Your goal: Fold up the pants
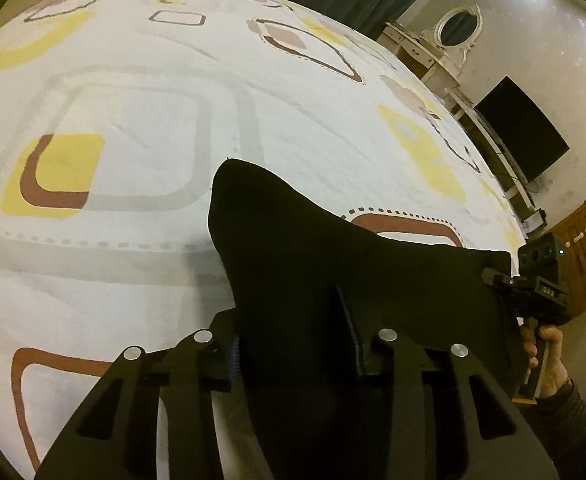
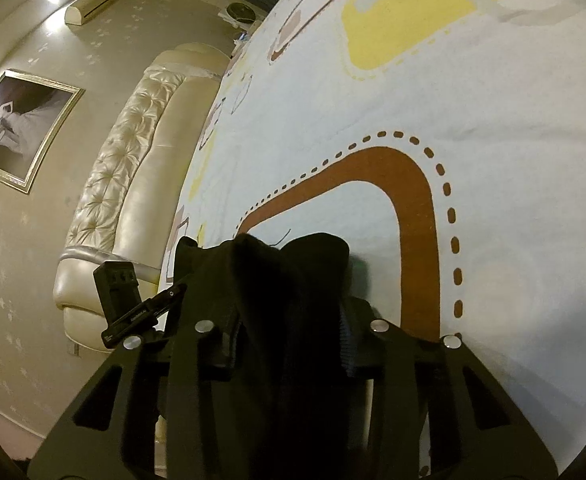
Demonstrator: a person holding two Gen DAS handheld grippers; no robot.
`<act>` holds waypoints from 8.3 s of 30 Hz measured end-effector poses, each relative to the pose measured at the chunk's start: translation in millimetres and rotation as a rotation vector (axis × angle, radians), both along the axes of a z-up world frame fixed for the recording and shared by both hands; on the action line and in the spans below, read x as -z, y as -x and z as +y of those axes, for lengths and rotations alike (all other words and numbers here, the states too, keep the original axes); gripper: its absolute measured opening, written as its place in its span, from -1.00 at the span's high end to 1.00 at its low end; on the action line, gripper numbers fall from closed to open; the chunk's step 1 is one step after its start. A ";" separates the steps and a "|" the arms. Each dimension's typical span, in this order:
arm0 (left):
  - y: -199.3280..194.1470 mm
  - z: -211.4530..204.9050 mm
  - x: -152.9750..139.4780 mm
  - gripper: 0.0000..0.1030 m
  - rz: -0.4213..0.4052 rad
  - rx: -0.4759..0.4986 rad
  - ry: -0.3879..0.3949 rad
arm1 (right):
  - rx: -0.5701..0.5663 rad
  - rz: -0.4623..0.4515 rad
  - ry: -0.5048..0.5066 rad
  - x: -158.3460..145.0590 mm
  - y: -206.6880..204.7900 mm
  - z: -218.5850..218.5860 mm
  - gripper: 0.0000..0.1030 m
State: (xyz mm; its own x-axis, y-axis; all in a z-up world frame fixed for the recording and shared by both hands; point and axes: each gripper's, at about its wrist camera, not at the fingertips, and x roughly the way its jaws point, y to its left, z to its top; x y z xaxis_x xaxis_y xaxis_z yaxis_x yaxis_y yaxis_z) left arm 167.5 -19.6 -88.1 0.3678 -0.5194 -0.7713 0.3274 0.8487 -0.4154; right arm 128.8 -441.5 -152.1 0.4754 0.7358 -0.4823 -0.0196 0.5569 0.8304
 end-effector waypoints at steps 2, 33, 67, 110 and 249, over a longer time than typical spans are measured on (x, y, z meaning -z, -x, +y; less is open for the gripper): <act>0.1 -1.7 -1.4 0.26 -0.010 -0.007 -0.017 | 0.008 -0.008 0.000 -1.3 1.6 1.5 0.34; -58.2 -23.5 -44.2 0.42 -0.184 -0.063 -0.233 | 0.027 -0.118 0.013 -33.9 -60.2 2.1 0.43; -125.0 -1.3 -5.1 -0.22 -0.095 -0.113 -0.192 | 0.071 0.019 -0.107 14.6 -118.4 -8.7 0.22; 2.4 24.3 0.9 0.09 0.137 -0.060 0.185 | 0.024 0.073 -0.029 -1.3 -13.0 18.5 0.25; 137.1 -9.9 -70.7 -0.68 -0.321 -0.281 -0.299 | 0.162 -0.014 0.632 -59.8 140.3 76.8 -0.69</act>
